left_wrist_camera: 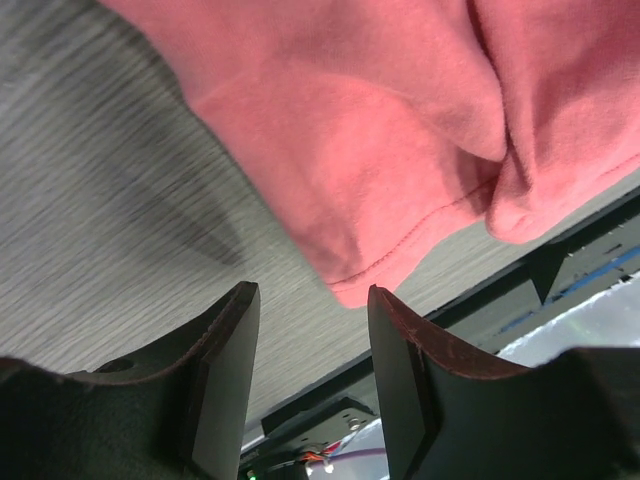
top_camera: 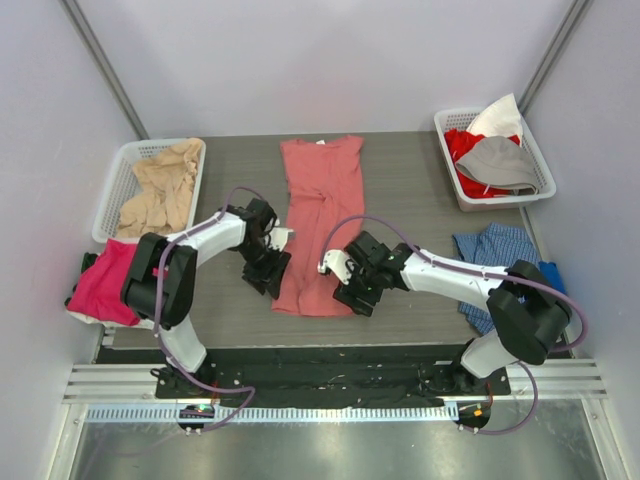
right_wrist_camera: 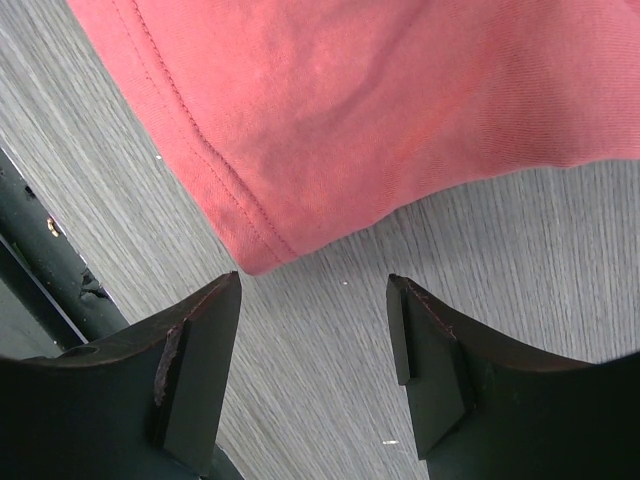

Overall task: Fold and stack the t-shirts
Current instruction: Fold the tshirt

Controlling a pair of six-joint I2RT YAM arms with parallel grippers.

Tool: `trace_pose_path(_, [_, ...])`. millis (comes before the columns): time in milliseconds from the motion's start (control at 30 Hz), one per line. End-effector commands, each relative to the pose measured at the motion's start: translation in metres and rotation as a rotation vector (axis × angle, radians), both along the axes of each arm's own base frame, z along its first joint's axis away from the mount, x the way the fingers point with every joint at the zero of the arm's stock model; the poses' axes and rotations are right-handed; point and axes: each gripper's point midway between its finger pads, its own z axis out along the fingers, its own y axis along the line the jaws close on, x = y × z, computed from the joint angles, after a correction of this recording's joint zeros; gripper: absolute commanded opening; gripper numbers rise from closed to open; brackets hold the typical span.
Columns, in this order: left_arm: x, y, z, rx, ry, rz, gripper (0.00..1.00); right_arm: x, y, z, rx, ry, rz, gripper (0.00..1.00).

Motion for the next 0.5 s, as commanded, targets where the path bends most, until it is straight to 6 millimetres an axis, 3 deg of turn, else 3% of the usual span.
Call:
trace_pose_path(0, [-0.003,-0.012,0.011,-0.068,0.052,0.016,0.52,0.011,0.014,0.011,0.045,-0.036,-0.009,0.67])
trace_pose_path(467, [-0.007,-0.015,-0.002,-0.077,0.125,0.023,0.51,0.006,0.022,0.008,0.058,0.003,0.025,0.67])
